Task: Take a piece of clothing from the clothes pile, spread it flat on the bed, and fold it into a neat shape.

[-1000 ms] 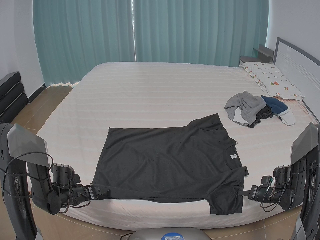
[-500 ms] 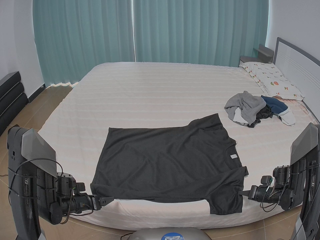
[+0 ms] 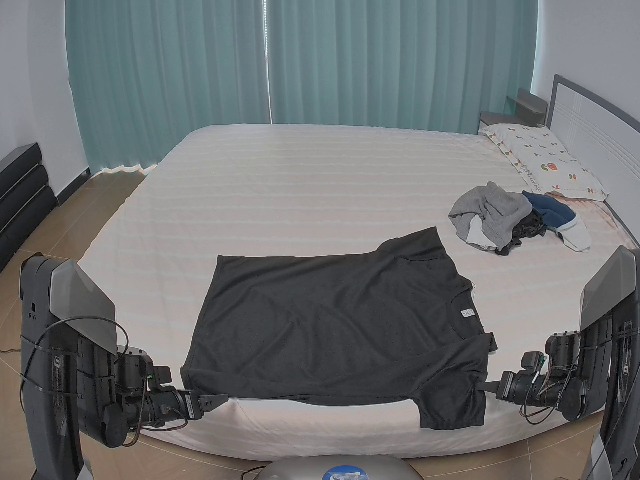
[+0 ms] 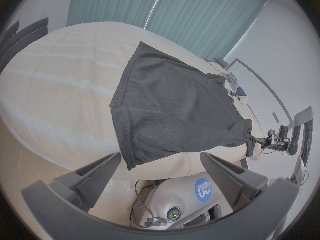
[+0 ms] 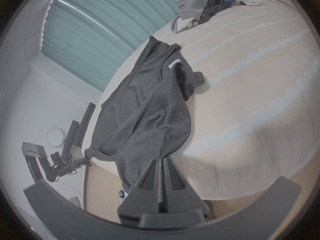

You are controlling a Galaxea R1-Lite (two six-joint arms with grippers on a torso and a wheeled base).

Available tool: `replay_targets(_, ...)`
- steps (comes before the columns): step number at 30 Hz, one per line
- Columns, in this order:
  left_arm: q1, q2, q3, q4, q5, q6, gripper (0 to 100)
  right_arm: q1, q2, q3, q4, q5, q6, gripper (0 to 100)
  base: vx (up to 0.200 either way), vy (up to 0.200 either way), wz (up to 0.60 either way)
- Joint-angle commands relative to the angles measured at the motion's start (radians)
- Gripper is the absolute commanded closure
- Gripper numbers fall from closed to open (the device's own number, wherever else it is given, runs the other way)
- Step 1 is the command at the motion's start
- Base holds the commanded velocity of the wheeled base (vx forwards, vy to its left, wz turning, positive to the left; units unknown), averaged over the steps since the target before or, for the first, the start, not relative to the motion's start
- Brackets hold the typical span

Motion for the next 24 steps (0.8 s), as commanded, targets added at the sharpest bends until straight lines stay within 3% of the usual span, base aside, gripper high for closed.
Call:
replay_targets(1,0.003,0.001,-0.005,-0.013,0.005,-0.001,0,0.001,0.001,-0.001,-0.012,0.001,0.0,100,0.0,0.0,0.0)
replay_targets(19,0.007,-0.009,-0.032,-0.013,-0.001,-0.034,0,0.003,0.003,0.001,-0.01,0.001,0.0,100,0.0,0.0,0.0)
replay_targets(20,0.007,-0.009,-0.034,-0.013,-0.001,-0.034,100,0.003,0.003,0.001,-0.01,0.001,0.0,100,0.0,0.0,0.0)
replay_targets(24,0.007,-0.003,-0.025,-0.013,-0.001,-0.034,100,0.003,0.004,0.001,-0.012,0.001,0.0,100,0.0,0.0,0.0)
